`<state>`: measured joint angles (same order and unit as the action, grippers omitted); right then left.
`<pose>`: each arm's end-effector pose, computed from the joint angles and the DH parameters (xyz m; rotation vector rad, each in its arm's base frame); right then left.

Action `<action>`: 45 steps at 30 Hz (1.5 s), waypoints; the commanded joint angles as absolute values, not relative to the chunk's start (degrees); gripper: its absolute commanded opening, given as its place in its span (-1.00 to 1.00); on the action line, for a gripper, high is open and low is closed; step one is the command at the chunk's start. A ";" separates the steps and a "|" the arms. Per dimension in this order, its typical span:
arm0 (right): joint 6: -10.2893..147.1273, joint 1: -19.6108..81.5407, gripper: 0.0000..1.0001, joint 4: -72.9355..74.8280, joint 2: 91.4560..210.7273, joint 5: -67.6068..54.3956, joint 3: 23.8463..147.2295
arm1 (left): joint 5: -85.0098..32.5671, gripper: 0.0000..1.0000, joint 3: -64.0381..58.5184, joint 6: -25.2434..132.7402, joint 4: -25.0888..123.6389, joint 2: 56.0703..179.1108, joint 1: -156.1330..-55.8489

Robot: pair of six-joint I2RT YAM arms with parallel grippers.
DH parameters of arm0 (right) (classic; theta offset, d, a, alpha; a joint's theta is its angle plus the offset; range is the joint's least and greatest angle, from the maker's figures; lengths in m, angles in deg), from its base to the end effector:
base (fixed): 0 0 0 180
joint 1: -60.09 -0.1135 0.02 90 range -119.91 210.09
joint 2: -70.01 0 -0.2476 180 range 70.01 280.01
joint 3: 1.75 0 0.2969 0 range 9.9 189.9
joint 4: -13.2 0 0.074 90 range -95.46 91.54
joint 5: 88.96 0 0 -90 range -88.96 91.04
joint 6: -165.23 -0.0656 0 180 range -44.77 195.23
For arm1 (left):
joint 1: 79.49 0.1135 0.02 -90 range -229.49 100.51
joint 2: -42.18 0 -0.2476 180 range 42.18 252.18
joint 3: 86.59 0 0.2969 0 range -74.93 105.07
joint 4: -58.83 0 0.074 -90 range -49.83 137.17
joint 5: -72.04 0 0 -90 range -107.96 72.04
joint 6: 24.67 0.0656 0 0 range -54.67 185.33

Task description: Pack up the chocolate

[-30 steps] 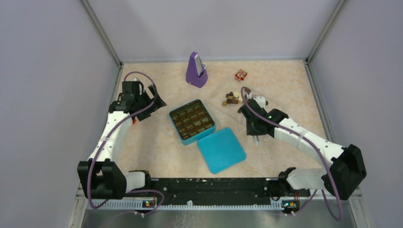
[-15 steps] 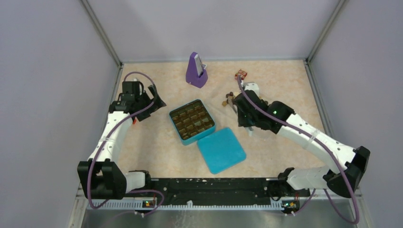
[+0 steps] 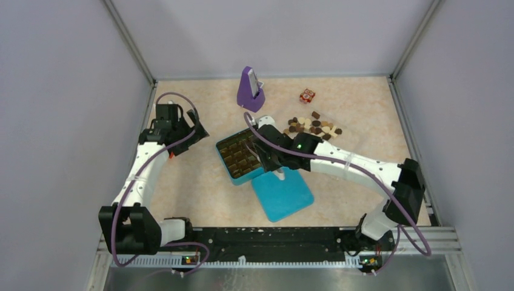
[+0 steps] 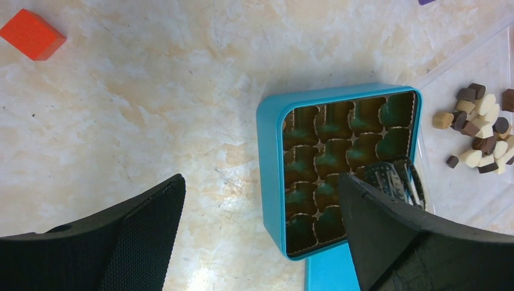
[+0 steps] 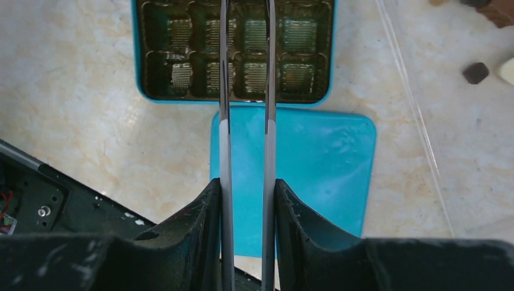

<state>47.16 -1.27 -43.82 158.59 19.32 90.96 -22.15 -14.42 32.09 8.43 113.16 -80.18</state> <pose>0.2061 0.3344 0.2737 -0.5748 2.3843 0.2984 0.3271 -0.0087 0.2482 -0.6568 2.3690 -0.3527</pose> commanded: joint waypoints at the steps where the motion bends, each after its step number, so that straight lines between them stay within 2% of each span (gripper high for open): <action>1: 49.44 -2.87 -0.76 -38.08 160.30 17.32 95.92 | -20.60 0.97 -13.78 32.64 8.07 111.27 -79.84; 13: 49.68 -3.22 -0.69 -36.82 163.99 15.62 95.87 | -18.93 0.97 -12.91 33.65 7.50 111.06 -79.91; 15: 49.59 -3.31 -0.59 -36.72 164.38 15.63 95.78 | -19.34 0.97 -13.34 33.53 7.69 110.96 -79.86; 18: 49.39 -3.33 -0.25 -36.75 164.57 15.79 95.70 | -19.56 0.97 -13.65 33.51 7.84 110.99 -79.88; 22: 49.31 -3.36 -0.13 -36.95 164.58 16.28 95.98 | -19.64 0.97 -13.50 33.51 7.88 110.98 -79.88; 26: 49.34 -3.36 -0.16 -36.86 164.13 16.80 96.04 | -19.81 0.97 -13.49 33.51 7.82 110.96 -79.88; 30: 49.33 -3.34 -0.52 -36.73 161.44 19.77 95.83 | -19.72 0.97 -13.43 33.51 7.71 110.87 -79.93; 32: 49.68 -3.35 -0.62 -35.81 158.87 21.59 95.16 | -19.79 0.97 -13.37 33.51 7.71 110.81 -79.86; 39: 50.03 -2.12 -0.65 -36.81 150.44 30.75 91.47 | -20.56 0.97 -13.15 33.08 7.95 111.16 -79.91; 45: 47.17 6.50 -0.66 -42.43 143.71 32.15 84.40 | -21.81 0.97 -13.14 32.81 8.24 111.55 -79.88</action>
